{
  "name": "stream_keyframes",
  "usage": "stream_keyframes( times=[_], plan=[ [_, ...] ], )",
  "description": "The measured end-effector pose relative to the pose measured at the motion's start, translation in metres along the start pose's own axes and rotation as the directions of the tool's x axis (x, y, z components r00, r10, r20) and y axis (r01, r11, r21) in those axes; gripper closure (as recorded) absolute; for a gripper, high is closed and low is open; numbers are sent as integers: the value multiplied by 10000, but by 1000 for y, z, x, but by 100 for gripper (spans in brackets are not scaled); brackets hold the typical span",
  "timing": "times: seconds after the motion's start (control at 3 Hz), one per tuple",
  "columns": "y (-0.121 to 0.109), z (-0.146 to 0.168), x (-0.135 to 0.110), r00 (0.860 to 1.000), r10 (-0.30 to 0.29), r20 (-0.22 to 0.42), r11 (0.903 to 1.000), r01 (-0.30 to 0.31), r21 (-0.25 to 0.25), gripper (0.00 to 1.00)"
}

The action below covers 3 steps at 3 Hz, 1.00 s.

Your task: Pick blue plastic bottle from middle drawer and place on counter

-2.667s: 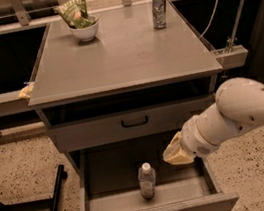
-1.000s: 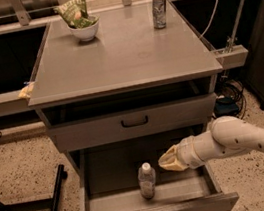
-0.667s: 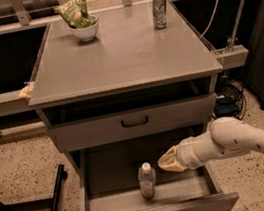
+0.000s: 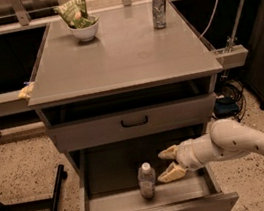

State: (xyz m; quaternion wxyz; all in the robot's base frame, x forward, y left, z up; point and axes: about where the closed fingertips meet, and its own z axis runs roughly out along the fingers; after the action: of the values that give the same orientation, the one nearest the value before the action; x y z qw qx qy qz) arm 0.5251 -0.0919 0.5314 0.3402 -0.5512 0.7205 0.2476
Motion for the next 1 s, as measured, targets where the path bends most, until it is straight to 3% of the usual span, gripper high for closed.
stream_keyframes(
  times=[0.67, 1.0],
  plan=[
    [-1, 42, 12, 9989, 132, 460, 9979, -102, -639, 7],
    [-4, 77, 19, 9970, 9, 771, 9924, 86, -1228, 7]
  ],
)
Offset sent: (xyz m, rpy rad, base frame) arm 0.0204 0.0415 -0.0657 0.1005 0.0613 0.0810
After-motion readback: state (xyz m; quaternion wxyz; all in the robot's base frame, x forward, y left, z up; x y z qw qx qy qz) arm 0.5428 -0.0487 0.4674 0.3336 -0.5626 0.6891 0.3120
